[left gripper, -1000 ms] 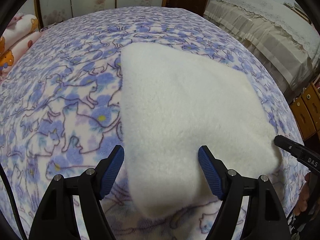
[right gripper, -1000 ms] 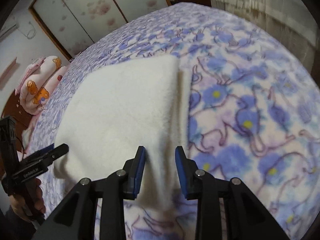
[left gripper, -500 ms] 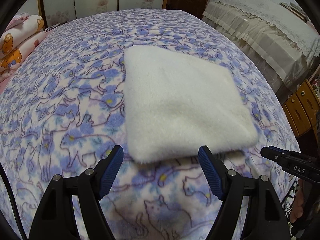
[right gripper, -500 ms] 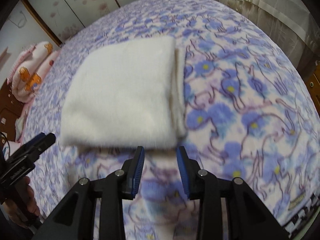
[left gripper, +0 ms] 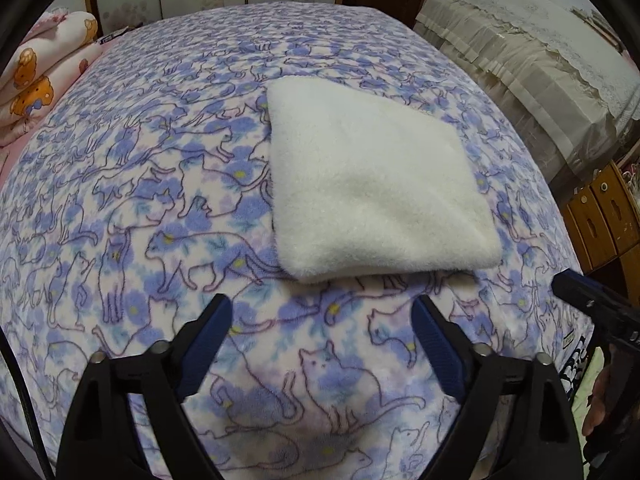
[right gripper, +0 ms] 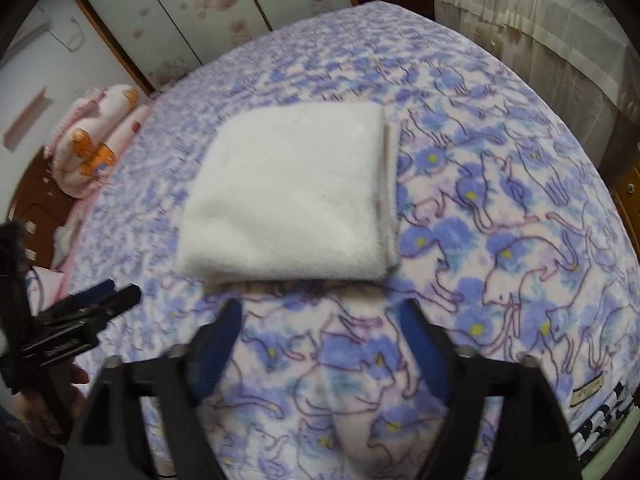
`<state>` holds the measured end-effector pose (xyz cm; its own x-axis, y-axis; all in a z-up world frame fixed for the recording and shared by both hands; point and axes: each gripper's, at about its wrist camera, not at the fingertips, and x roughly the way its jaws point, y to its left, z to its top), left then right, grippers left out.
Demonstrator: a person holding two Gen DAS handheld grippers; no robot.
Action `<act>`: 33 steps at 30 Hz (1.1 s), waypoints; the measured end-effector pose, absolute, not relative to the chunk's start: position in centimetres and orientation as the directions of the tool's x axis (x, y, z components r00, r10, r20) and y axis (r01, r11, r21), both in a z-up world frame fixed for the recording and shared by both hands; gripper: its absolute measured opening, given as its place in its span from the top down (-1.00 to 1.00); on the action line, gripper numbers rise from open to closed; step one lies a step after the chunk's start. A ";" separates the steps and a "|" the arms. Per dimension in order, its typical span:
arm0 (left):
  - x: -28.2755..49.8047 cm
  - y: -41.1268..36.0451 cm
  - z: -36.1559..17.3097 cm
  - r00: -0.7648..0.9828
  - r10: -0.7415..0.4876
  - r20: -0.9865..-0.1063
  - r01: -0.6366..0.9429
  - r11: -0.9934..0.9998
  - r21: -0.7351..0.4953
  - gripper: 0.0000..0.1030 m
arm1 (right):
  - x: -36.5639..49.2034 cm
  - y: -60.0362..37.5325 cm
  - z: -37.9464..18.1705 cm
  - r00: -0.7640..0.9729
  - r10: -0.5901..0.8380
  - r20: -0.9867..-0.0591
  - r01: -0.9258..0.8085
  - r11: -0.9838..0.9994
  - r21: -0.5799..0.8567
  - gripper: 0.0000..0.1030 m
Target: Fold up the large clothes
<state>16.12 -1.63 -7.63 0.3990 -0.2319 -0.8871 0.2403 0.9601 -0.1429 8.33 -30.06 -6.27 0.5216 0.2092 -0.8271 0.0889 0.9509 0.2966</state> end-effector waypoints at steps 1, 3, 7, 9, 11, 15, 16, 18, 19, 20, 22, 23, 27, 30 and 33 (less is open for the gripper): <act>16.2 -1.4 -7.4 0.403 -0.231 -0.885 0.238 0.961 -0.142 -0.97 | 8.4 -30.0 -6.0 0.526 0.207 -0.825 0.084 0.952 0.293 -0.69; 16.5 -1.1 -7.0 0.416 -0.242 -0.877 0.243 0.959 -0.149 -0.98 | 8.7 -30.1 -5.5 0.537 0.201 -0.819 0.071 0.957 0.282 -0.70; 17.7 -0.5 -6.2 0.425 -0.278 -0.862 0.263 0.949 -0.177 -0.98 | 9.3 -30.5 -4.7 0.588 0.194 -0.785 0.038 0.963 0.267 -0.70; 18.2 -0.3 -5.9 0.428 -0.304 -0.851 0.279 0.940 -0.195 -0.99 | 9.8 -30.8 -4.5 0.615 0.169 -0.770 0.031 0.971 0.238 -0.70; 18.8 -0.1 -5.9 0.446 -0.323 -0.835 0.292 0.934 -0.206 -0.99 | 10.3 -31.0 -4.5 0.626 0.149 -0.765 0.023 0.978 0.209 -0.70; 20.5 0.4 -6.8 0.433 -0.370 -0.822 0.291 0.920 -0.262 -0.99 | 11.9 -32.1 -5.3 0.619 0.143 -0.773 0.032 0.978 0.207 -0.70; 21.4 0.7 -7.4 0.413 -0.386 -0.825 0.281 0.916 -0.287 -0.99 | 12.4 -32.4 -5.6 0.618 0.141 -0.774 0.041 0.977 0.211 -0.70; 23.0 1.2 -8.7 0.397 -0.403 -0.825 0.265 0.910 -0.318 -0.99 | 13.9 -33.1 -6.7 0.600 0.165 -0.783 0.040 0.971 0.235 -0.70; 23.8 1.4 -9.5 0.395 -0.412 -0.821 0.260 0.908 -0.330 -0.99 | 14.5 -33.3 -7.3 0.591 0.176 -0.787 0.040 0.968 0.247 -0.70; 24.8 1.5 -10.4 0.387 -0.420 -0.821 0.258 0.904 -0.341 -0.99 | 15.4 -33.7 -8.2 0.581 0.188 -0.792 0.041 0.965 0.259 -0.70; 26.6 1.3 -12.0 0.369 -0.448 -0.814 0.259 0.891 -0.373 -0.99 | 17.1 -34.5 -10.0 0.562 0.215 -0.799 0.049 0.955 0.291 -0.70; 27.6 1.2 -12.7 0.366 -0.457 -0.810 0.260 0.886 -0.383 -0.98 | 18.0 -34.9 -11.1 0.550 0.244 -0.798 0.049 0.945 0.323 -0.70; 30.5 -0.1 -15.1 0.319 -0.499 -0.806 0.280 0.862 -0.423 -0.98 | 20.8 -36.5 -14.8 0.493 0.360 -0.792 0.066 0.892 0.446 -0.70; 31.8 -1.1 -17.0 0.249 -0.539 -0.805 0.278 0.836 -0.474 -0.98 | 22.2 -37.2 -16.8 0.467 0.421 -0.777 0.075 0.857 0.509 -0.69; 32.7 -1.6 -18.3 0.198 -0.564 -0.802 0.266 0.818 -0.510 -0.98 | 23.4 -37.7 -18.6 0.433 0.474 -0.767 0.109 0.817 0.566 -0.69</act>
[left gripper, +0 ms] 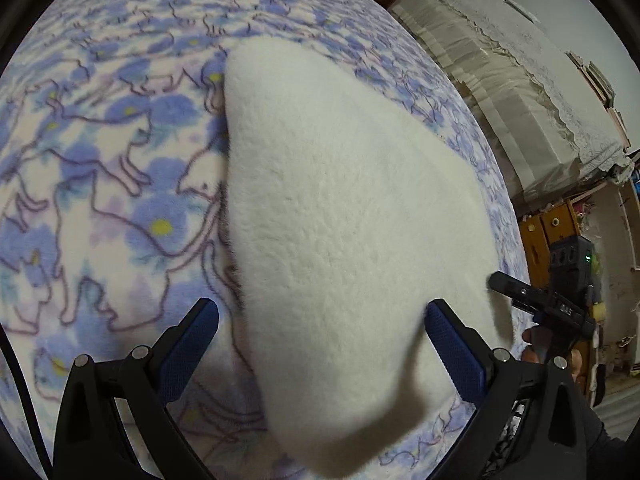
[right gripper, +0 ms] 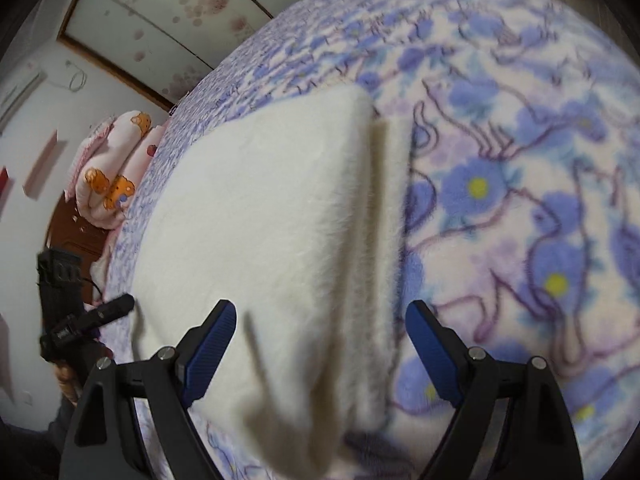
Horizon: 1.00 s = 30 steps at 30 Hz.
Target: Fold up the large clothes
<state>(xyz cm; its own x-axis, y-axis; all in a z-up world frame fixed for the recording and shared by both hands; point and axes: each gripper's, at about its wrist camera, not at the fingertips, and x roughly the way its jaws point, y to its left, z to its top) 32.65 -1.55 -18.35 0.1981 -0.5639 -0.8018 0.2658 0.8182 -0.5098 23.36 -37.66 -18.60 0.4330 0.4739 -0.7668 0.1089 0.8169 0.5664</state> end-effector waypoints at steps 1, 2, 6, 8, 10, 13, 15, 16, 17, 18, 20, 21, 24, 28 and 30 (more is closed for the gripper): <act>33.0 -1.7 -18.7 0.182 -0.576 -0.797 0.256 0.810 -0.528 -0.98 | 23.8 -37.8 -19.1 0.418 0.496 -0.761 0.117 0.802 0.586 -0.69; 33.3 -1.9 -18.9 0.166 -0.586 -0.793 0.247 0.804 -0.542 -0.98 | 24.2 -37.9 -19.6 0.401 0.521 -0.753 0.123 0.784 0.608 -0.69; 34.5 -2.8 -20.0 0.106 -0.617 -0.780 0.215 0.780 -0.588 -0.98 | 26.2 -38.0 -21.3 0.353 0.614 -0.706 0.124 0.718 0.685 -0.70; 35.2 -3.5 -20.6 0.084 -0.627 -0.774 0.203 0.772 -0.603 -0.98 | 27.3 -37.6 -21.7 0.333 0.634 -0.698 0.107 0.710 0.696 -0.70; 35.8 -4.1 -21.2 0.073 -0.619 -0.782 0.204 0.777 -0.595 -0.98 | 28.2 -37.1 -22.2 0.305 0.647 -0.699 0.096 0.710 0.698 -0.72; 36.5 -5.0 -22.2 0.043 -0.626 -0.778 0.191 0.770 -0.609 -0.99 | 29.2 -36.4 -22.7 0.270 0.663 -0.699 0.080 0.708 0.702 -0.76; 37.0 -5.7 -23.0 0.027 -0.638 -0.770 0.176 0.761 -0.624 -1.00 | 29.6 -36.2 -23.0 0.245 0.668 -0.703 0.084 0.708 0.702 -0.82; 37.1 -6.0 -23.3 0.022 -0.642 -0.767 0.172 0.758 -0.629 -1.00 | 29.9 -35.9 -23.1 0.233 0.667 -0.707 0.091 0.709 0.699 -0.85; 37.2 -6.2 -23.5 0.019 -0.643 -0.766 0.172 0.757 -0.631 -1.00 | 30.2 -35.6 -23.1 0.220 0.661 -0.717 0.095 0.717 0.690 -0.89; 37.3 -6.4 -23.6 0.018 -0.643 -0.766 0.171 0.757 -0.631 -1.00 | 30.5 -35.0 -23.0 0.205 0.649 -0.732 0.096 0.731 0.675 -0.90; 37.4 -6.8 -23.6 0.015 -0.638 -0.770 0.178 0.759 -0.626 -1.00 | 31.0 -34.6 -22.9 0.188 0.627 -0.756 0.094 0.755 0.649 -0.96; 37.5 -7.1 -23.7 0.013 -0.632 -0.775 0.182 0.763 -0.620 -1.00 | 31.1 -34.2 -22.8 0.181 0.614 -0.769 0.095 0.767 0.635 -0.97; 37.8 -7.8 -23.3 0.015 -0.607 -0.794 0.195 0.781 -0.593 -1.00 | 31.0 -33.7 -22.7 0.183 0.600 -0.779 0.106 0.776 0.622 -0.95; 37.8 -8.8 -22.5 0.033 -0.555 -0.831 0.217 0.816 -0.536 -0.91 | 30.5 -33.3 -22.0 0.209 0.586 -0.783 0.098 0.784 0.613 -0.70; 37.8 -9.3 -22.0 0.046 -0.532 -0.846 0.224 0.831 -0.510 -0.77 | 30.4 -33.6 -21.5 0.221 0.576 -0.787 0.097 0.790 0.605 -0.45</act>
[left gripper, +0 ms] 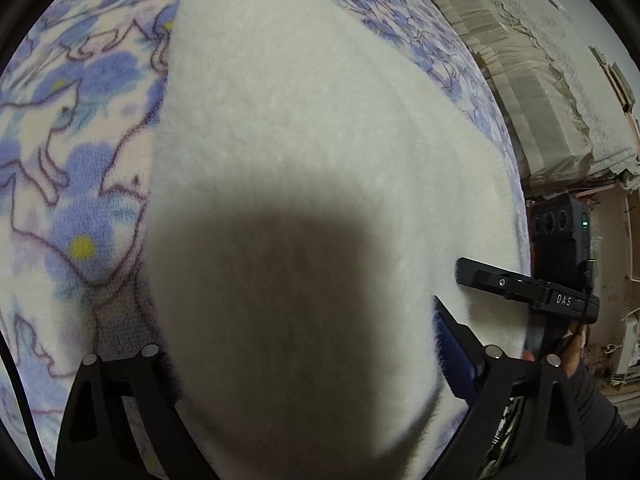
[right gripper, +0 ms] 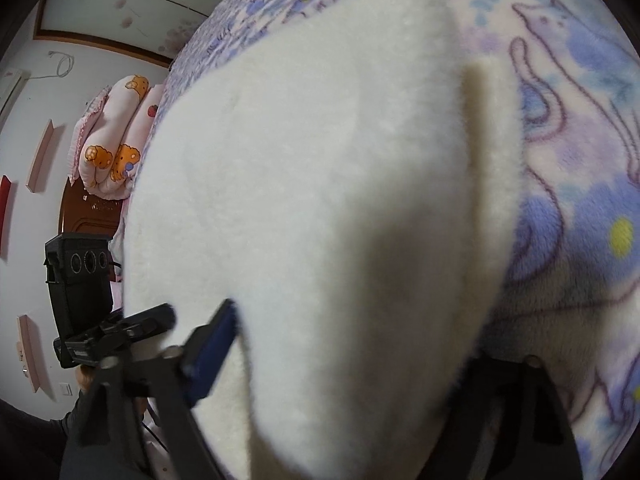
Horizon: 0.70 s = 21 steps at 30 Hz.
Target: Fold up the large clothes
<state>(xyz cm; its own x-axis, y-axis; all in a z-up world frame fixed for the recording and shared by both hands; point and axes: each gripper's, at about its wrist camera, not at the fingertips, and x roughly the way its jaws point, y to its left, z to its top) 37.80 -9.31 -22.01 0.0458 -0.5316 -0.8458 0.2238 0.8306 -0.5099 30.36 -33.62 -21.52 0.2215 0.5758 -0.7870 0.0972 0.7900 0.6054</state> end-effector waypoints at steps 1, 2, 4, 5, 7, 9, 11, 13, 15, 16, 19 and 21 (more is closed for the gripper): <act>37.7 -9.6 -21.7 0.054 -0.517 -0.854 0.231 0.839 -0.493 -0.74 | 30.3 -33.4 -21.1 0.224 0.562 -0.796 0.094 0.801 0.592 -0.40; 37.6 -9.6 -21.5 0.060 -0.506 -0.860 0.236 0.845 -0.481 -0.67 | 30.2 -33.2 -20.7 0.228 0.545 -0.807 0.090 0.813 0.575 -0.29; 37.3 -10.1 -20.7 0.073 -0.483 -0.873 0.247 0.856 -0.453 -0.57 | 30.0 -32.6 -19.7 0.238 0.510 -0.827 0.085 0.837 0.540 -0.10; 37.3 -10.3 -20.3 0.078 -0.472 -0.878 0.252 0.862 -0.440 -0.53 | 29.8 -32.4 -19.2 0.245 0.495 -0.834 0.082 0.846 0.526 0.01; 37.2 -10.4 -19.6 0.080 -0.462 -0.884 0.255 0.866 -0.430 -0.47 | 29.3 -32.0 -18.2 0.259 0.463 -0.848 0.078 0.865 0.496 0.09; 37.3 -10.2 -19.0 0.081 -0.456 -0.886 0.260 0.868 -0.423 -0.42 | 28.9 -31.4 -17.2 0.275 0.437 -0.856 0.080 0.877 0.473 0.14; 37.0 -10.0 -18.3 0.089 -0.446 -0.891 0.274 0.871 -0.408 -0.40 | 28.4 -30.9 -16.4 0.286 0.426 -0.859 0.081 0.882 0.464 0.15; 36.8 -9.2 -17.5 0.098 -0.435 -0.895 0.289 0.873 -0.392 -0.39 | 28.1 -30.0 -15.9 0.288 0.428 -0.857 0.081 0.880 0.467 0.16; 36.6 -8.2 -16.7 0.105 -0.426 -0.899 0.299 0.875 -0.380 -0.39 | 27.4 -29.2 -15.5 0.286 0.433 -0.854 0.086 0.877 0.473 0.16; 36.5 -7.9 -16.4 0.107 -0.422 -0.900 0.302 0.876 -0.375 -0.38 | 27.2 -28.6 -15.4 0.286 0.437 -0.853 0.090 0.874 0.478 0.16; 35.9 -6.2 -15.4 0.107 -0.410 -0.906 0.312 0.879 -0.361 -0.38 | 26.6 -26.9 -15.0 0.281 0.452 -0.847 0.102 0.863 0.494 0.17; 35.5 -5.1 -14.9 0.104 -0.401 -0.910 0.314 0.882 -0.352 -0.38 | 26.0 -26.0 -14.8 0.279 0.459 -0.843 0.105 0.859 0.502 0.17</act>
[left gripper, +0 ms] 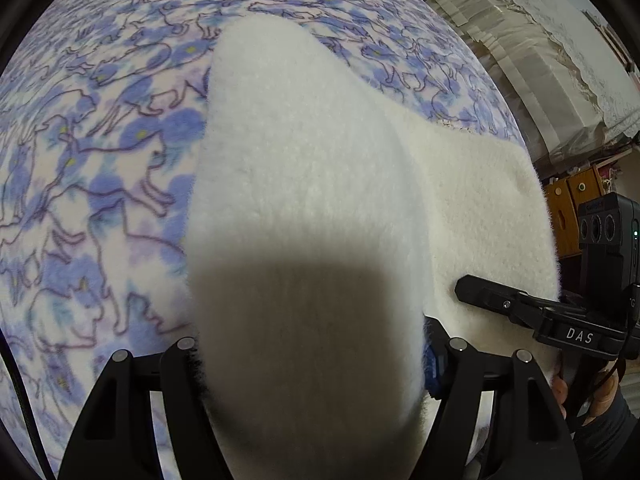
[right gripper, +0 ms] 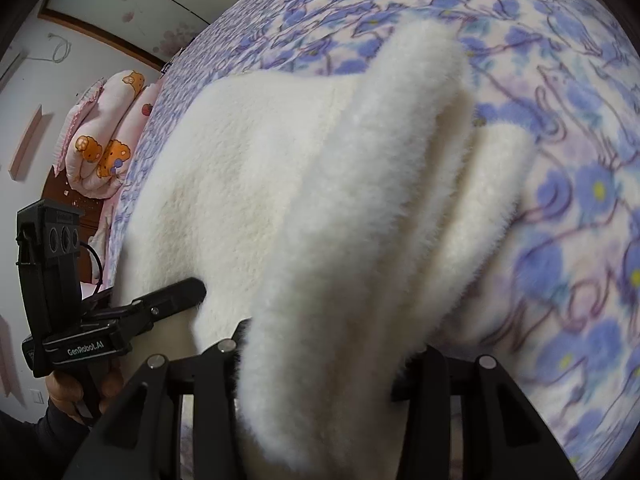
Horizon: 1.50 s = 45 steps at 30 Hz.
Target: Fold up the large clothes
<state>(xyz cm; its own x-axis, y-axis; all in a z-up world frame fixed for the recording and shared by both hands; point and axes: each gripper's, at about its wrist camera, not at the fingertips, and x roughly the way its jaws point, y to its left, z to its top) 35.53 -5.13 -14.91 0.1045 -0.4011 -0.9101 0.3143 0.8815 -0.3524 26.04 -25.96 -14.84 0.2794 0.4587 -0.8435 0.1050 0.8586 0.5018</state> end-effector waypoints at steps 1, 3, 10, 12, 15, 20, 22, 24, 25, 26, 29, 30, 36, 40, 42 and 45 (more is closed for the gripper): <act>35.3 -4.5 -14.7 0.102 -0.396 -0.912 0.312 0.884 -0.349 -0.38 | 25.9 -25.4 -14.8 0.277 0.462 -0.843 0.106 0.857 0.505 0.17; 34.7 -2.8 -14.4 0.097 -0.390 -0.916 0.302 0.888 -0.347 -0.38 | 25.5 -24.1 -14.6 0.270 0.477 -0.837 0.112 0.847 0.519 0.16; 32.5 5.1 -12.7 0.112 -0.373 -0.921 0.259 0.906 -0.335 -0.38 | 25.2 -18.6 -13.6 0.242 0.509 -0.826 0.075 0.839 0.539 0.17; 32.2 7.3 -12.2 0.125 -0.372 -0.920 0.241 0.911 -0.336 -0.38 | 25.6 -16.8 -13.3 0.232 0.522 -0.821 0.053 0.836 0.547 0.17; 32.5 10.6 -11.4 0.159 -0.372 -0.915 0.206 0.919 -0.337 -0.38 | 26.6 -14.0 -12.5 0.226 0.541 -0.810 0.008 0.831 0.557 0.17; 33.9 16.1 -9.9 0.240 -0.361 -0.901 0.165 0.930 -0.329 -0.38 | 29.6 -9.5 -11.3 0.232 0.571 -0.788 -0.084 0.818 0.569 0.17; 35.3 17.6 -9.6 0.271 -0.355 -0.895 0.153 0.934 -0.324 -0.38 | 30.9 -8.1 -11.1 0.235 0.582 -0.779 -0.120 0.813 0.570 0.17; 36.7 19.2 -9.4 0.299 -0.349 -0.888 0.144 0.937 -0.320 -0.38 | 32.8 -6.4 -10.9 0.238 0.588 -0.773 -0.159 0.808 0.567 0.17; 37.6 20.1 -9.3 0.314 -0.348 -0.883 0.140 0.937 -0.320 -0.38 | 33.7 -5.6 -10.8 0.241 0.589 -0.771 -0.172 0.808 0.564 0.17; 38.5 20.5 -9.3 0.325 -0.348 -0.879 0.135 0.937 -0.321 -0.38 | 34.7 -4.9 -10.8 0.246 0.589 -0.770 -0.187 0.808 0.559 0.17; 41.8 22.1 -9.6 0.363 -0.350 -0.864 0.134 0.937 -0.323 -0.38 | 37.6 -3.3 -10.9 0.266 0.586 -0.765 -0.216 0.810 0.545 0.17; 43.0 22.6 -9.8 0.372 -0.351 -0.859 0.136 0.936 -0.324 -0.38 | 38.8 -2.8 -11.0 0.275 0.585 -0.763 -0.222 0.811 0.542 0.17; 49.2 24.7 -11.7 0.414 -0.367 -0.833 0.132 0.930 -0.344 -0.38 | 45.1 -0.7 -12.3 0.307 0.573 -0.760 -0.219 0.820 0.529 0.17; 53.0 26.0 -14.7 0.423 -0.387 -0.819 0.120 0.920 -0.373 -0.38 | 49.1 0.3 -14.1 0.323 0.557 -0.765 -0.203 0.830 0.519 0.16; 54.6 26.3 -17.4 0.404 -0.378 -0.833 0.117 0.924 -0.363 -0.40 | 50.7 0.7 -16.7 0.309 0.538 -0.784 -0.190 0.843 0.504 0.14; 56.0 28.1 -21.7 0.360 -0.444 -0.821 0.072 0.890 -0.449 -0.60 | 51.9 -0.9 -21.6 0.276 0.533 -0.799 -0.062 0.840 0.539 -0.28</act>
